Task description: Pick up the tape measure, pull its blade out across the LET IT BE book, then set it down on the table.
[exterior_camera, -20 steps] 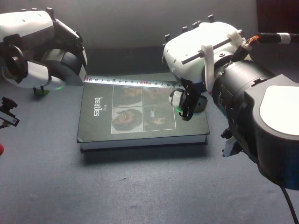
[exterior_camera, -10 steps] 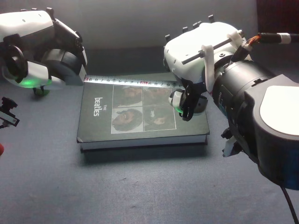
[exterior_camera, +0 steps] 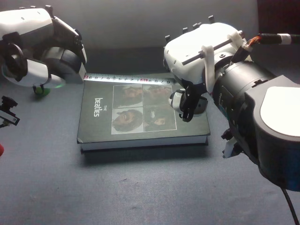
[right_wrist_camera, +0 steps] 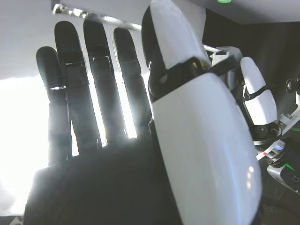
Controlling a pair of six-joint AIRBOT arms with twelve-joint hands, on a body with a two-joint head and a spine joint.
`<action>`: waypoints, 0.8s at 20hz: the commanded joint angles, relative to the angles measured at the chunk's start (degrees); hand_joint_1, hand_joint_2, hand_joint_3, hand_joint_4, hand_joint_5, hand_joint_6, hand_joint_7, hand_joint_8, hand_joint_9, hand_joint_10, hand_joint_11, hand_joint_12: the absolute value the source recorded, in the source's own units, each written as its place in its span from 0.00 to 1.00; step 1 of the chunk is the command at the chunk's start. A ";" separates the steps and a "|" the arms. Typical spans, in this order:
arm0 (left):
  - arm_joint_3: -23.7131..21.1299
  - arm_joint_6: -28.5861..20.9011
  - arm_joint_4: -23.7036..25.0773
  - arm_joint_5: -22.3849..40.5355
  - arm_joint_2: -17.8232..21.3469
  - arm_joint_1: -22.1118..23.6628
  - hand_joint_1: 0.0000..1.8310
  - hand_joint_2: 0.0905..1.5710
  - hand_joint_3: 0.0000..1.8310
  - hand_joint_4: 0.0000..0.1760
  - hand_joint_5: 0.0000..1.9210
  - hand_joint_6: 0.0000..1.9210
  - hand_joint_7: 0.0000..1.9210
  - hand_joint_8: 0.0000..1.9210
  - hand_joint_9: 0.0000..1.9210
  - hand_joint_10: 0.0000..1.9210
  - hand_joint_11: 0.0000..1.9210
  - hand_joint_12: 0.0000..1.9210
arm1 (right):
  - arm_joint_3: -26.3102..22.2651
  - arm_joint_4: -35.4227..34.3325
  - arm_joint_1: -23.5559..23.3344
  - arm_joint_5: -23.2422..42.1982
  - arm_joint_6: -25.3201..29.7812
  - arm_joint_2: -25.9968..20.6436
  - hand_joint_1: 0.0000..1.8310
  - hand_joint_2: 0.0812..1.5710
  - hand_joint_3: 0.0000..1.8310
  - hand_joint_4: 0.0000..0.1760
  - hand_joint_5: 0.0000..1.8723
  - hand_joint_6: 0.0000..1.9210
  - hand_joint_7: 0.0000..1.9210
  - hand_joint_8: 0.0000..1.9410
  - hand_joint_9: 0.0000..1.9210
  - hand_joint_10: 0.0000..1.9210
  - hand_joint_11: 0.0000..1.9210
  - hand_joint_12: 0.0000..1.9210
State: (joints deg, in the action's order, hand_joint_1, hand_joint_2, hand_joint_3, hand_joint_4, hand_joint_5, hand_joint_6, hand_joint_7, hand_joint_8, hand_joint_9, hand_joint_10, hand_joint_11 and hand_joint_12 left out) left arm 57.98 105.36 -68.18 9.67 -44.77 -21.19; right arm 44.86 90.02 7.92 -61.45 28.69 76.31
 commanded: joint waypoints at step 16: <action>0.19 -0.27 0.41 3.04 0.10 0.84 0.75 0.73 0.00 0.00 0.43 0.49 0.43 0.65 0.46 0.71 0.47 0.62 | 0.01 6.35 -0.29 -1.19 0.64 0.02 0.51 0.72 0.00 0.00 0.39 0.01 0.44 0.01 0.42 0.04 0.17 0.59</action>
State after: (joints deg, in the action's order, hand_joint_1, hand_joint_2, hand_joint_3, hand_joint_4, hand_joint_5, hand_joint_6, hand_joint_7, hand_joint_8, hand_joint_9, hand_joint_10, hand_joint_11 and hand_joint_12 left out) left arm 57.98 105.36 -68.18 9.67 -44.77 -21.19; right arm 44.93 90.87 7.92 -61.41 29.12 76.34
